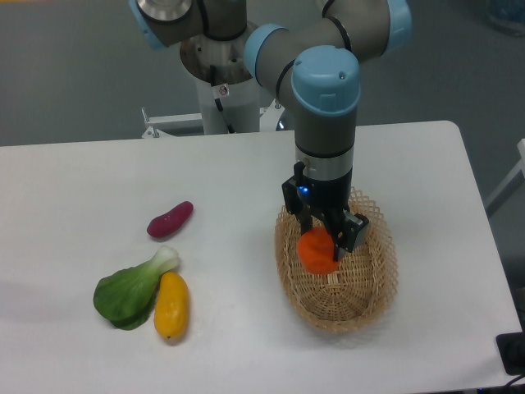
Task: Place the orange in the basket
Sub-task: 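Carry the orange with the gripper across the basket interior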
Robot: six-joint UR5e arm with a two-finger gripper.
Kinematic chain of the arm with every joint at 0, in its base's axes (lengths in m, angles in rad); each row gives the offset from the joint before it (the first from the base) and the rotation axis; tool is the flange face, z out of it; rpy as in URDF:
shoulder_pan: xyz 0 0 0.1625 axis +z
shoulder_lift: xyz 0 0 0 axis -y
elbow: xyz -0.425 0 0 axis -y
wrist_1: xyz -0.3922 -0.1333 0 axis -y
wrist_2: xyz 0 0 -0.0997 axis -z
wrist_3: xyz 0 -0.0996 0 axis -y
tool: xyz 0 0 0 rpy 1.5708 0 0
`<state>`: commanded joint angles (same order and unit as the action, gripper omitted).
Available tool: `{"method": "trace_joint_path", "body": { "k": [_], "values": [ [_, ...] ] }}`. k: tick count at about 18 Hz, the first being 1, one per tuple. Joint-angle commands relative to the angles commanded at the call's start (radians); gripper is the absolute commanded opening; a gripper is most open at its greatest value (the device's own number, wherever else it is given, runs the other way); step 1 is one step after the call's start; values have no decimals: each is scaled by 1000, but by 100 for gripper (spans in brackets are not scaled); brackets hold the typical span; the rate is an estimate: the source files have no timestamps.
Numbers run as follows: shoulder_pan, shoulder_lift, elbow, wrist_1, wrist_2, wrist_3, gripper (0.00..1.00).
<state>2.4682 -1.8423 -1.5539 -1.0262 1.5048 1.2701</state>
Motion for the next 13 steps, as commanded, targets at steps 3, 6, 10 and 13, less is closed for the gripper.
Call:
{"method": "trace_joint_path", "body": {
  "k": [3,6,10,13],
  "values": [
    [-2,-2,-14,6,-1,2,49],
    [5,2,-18,2,2,3,49],
    [12,2,-26,0,6,12,49],
    [32,11,-54,2,8,55,49]
  ]
}}
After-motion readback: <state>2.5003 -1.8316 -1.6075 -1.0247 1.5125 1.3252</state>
